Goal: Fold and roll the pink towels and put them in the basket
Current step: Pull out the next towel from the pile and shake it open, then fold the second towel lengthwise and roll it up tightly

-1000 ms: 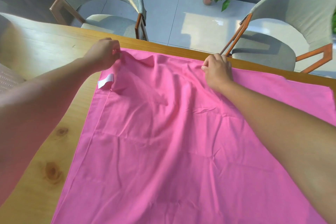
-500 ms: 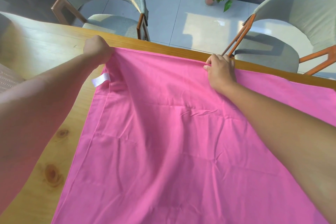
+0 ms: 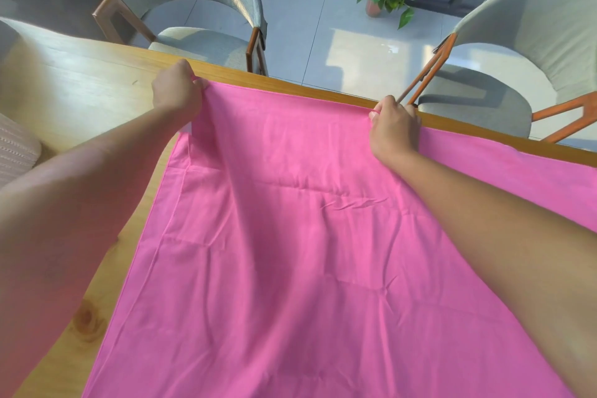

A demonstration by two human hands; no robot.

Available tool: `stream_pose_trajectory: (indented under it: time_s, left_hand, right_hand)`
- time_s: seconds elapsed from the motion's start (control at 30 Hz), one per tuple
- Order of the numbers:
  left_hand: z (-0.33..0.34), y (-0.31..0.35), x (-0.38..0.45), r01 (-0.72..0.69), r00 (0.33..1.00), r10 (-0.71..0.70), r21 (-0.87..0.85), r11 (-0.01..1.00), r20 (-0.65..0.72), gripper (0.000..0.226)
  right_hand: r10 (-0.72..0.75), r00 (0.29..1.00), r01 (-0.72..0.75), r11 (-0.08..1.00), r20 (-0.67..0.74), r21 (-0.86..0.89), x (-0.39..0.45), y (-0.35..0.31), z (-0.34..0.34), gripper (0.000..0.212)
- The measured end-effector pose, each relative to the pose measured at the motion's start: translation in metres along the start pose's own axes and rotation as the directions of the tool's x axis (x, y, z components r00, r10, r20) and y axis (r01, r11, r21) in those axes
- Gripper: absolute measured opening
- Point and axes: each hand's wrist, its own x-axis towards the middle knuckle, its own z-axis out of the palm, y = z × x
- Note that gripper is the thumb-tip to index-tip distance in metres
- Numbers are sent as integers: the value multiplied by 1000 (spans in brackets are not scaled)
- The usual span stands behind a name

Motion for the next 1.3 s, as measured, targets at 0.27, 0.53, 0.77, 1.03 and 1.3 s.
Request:
stream_pose_trajectory:
  time_s: [0.27,0.53,0.77,1.03,1.3]
  left_hand:
    - [12,-3,-2,11,997,-16,-60,998,-73,32]
    - [-9,-29,-51,-109,973,73,-159,981,-219,21]
    - [-11,-73,-149,2,999,1,-52,999,52,53]
    - [-14,-92,-173,11,1000,-11,-45,999,-13,26]
    - [-24,-98,-178,93,996,-92,74,993,-6,35]
  right_hand:
    - [-215,973,208,975,-88,-82,-25,-46,5,38]
    - [-588,763,562,809,268,172,-56,-168,40,57]
    - [-572,744,583,808,346,83,-67,-195,45,59]
    - [-560,726,600,800,399,32,-71,-199,42,63]
    - [-497,739,569,822,455,-27,-81,-195,29,61]
